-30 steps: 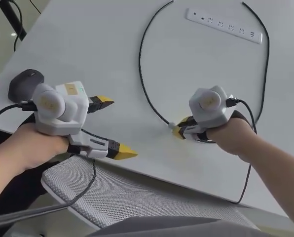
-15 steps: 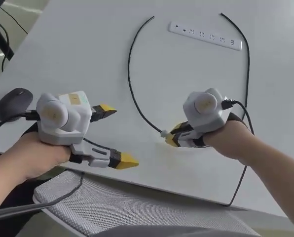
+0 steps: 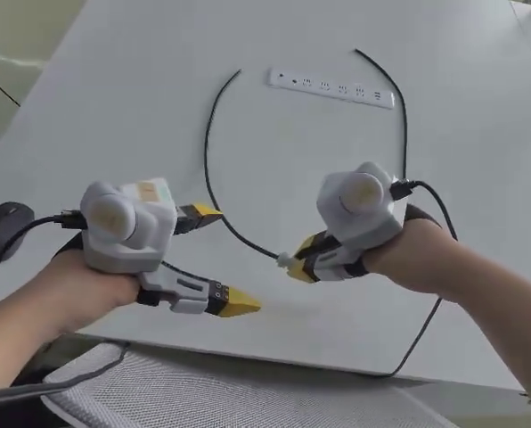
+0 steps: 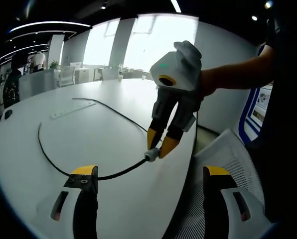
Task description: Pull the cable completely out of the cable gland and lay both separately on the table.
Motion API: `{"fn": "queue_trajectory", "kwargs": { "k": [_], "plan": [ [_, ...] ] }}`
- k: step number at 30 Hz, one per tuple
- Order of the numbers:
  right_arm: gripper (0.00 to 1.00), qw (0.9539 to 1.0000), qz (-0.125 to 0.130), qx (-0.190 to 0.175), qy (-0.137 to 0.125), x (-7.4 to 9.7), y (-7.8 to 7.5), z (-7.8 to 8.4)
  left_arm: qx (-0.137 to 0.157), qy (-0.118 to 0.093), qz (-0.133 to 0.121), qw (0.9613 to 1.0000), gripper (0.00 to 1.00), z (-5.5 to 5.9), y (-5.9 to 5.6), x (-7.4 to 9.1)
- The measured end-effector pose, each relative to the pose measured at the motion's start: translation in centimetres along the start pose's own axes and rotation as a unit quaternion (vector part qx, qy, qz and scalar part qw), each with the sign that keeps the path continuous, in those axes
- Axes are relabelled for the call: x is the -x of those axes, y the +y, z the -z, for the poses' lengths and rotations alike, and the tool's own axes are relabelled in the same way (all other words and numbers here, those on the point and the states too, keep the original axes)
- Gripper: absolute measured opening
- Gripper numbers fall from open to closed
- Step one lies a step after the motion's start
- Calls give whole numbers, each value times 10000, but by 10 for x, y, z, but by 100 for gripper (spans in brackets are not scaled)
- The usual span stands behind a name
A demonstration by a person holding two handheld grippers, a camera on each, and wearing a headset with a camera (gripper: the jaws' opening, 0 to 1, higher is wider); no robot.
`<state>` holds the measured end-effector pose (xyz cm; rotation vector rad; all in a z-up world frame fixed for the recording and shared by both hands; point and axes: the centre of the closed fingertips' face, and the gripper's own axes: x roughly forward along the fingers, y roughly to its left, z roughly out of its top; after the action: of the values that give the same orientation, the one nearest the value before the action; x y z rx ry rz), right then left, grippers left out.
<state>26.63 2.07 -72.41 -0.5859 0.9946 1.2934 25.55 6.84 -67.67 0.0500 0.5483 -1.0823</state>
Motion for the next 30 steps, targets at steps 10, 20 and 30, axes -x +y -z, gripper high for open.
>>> {"fn": "queue_trajectory", "kwargs": {
  "k": [10,20,30],
  "plan": [
    [7,9998,-81,178,21,18,8,-5,-184,28,249,9995,85,-10,-5,-16],
    [7,9977,-237,628,127,30,18,-8,-309,83,509,9982,78,-10,-7,-26],
    [7,9956,-273,870,209,33,20,-5,-163,-28,763,9969,68,-13,-12,-37]
  ]
}}
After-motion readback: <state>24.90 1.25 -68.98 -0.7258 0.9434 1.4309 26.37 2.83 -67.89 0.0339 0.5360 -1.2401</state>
